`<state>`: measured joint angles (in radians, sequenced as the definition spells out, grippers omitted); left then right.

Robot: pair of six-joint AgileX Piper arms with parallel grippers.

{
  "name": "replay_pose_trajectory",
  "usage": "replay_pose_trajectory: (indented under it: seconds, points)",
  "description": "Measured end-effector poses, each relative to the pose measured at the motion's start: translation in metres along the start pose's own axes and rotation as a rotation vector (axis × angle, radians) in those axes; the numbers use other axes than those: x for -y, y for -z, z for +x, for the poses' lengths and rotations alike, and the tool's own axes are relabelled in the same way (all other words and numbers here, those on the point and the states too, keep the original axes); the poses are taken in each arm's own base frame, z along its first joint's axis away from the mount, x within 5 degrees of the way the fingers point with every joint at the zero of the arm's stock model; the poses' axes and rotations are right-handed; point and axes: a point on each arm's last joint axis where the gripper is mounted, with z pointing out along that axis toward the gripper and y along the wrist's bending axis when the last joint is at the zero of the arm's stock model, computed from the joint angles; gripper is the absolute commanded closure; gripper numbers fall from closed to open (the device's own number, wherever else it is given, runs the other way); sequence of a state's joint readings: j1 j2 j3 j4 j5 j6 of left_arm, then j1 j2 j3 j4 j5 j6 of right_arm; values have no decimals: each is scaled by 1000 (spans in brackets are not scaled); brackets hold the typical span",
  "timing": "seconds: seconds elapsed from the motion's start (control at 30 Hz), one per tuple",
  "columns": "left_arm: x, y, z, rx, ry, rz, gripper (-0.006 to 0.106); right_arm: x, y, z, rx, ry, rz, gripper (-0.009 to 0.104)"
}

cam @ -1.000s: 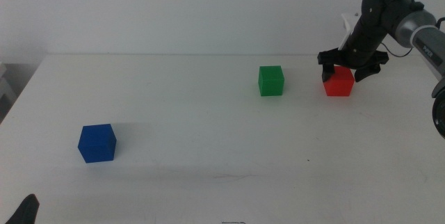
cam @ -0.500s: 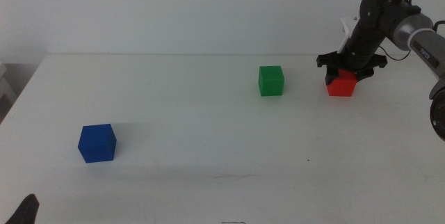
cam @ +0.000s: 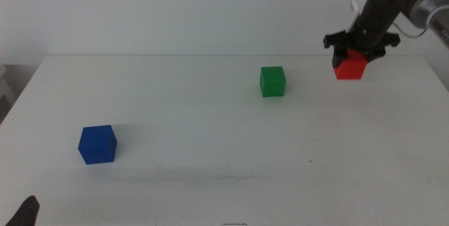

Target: Stack red cubes first, then green, then blue cubes in a specific spot.

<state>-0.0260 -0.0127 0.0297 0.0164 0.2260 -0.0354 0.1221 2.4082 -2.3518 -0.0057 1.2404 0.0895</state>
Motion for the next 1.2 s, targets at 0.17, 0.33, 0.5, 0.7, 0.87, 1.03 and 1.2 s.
replay_pose_trajectory:
  seconds: [0.17, 0.33, 0.5, 0.7, 0.87, 1.03, 1.2]
  points:
    - [0, 0, 0, 0, 0, 0, 7, -18, 35, 23, -30, 32, -3, 96]
    - [0, 0, 0, 0, 0, 0, 7, -29, 48, 73, -25, 11, -8, 96]
    - [0, 0, 0, 0, 0, 0, 7, -43, 100, 121, 69, -35, -24, 96]
    - [0, 0, 0, 0, 0, 0, 7, -75, 135, 149, 97, -82, -7, 96]
    - [0, 0, 0, 0, 0, 0, 7, -114, 139, 165, 94, -88, -67, 96]
    - [0, 0, 0, 0, 0, 0, 7, -151, 133, 171, 108, -101, -119, 96]
    - [0, 0, 0, 0, 0, 0, 7, -182, 116, 171, 75, -83, -120, 96]
